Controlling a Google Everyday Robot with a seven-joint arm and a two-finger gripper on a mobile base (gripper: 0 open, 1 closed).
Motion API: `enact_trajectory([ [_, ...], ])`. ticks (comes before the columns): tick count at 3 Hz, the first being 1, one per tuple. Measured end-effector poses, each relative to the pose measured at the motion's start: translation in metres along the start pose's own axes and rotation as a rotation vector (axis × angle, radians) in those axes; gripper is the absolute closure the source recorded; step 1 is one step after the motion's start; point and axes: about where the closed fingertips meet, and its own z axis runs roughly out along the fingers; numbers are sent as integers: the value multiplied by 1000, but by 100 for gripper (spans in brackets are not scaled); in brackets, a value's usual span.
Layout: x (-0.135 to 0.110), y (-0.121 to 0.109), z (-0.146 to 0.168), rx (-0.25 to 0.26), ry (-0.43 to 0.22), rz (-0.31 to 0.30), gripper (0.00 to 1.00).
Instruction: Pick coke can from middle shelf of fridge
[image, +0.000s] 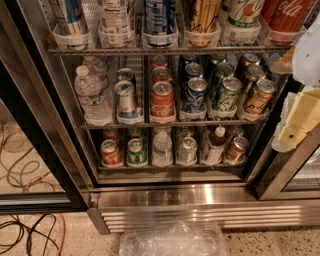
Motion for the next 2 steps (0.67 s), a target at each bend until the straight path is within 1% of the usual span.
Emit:
enact_trajectory([
  [1, 0, 0, 0, 0, 0, 0, 0],
  [2, -3, 1, 6, 25, -43, 18, 0],
])
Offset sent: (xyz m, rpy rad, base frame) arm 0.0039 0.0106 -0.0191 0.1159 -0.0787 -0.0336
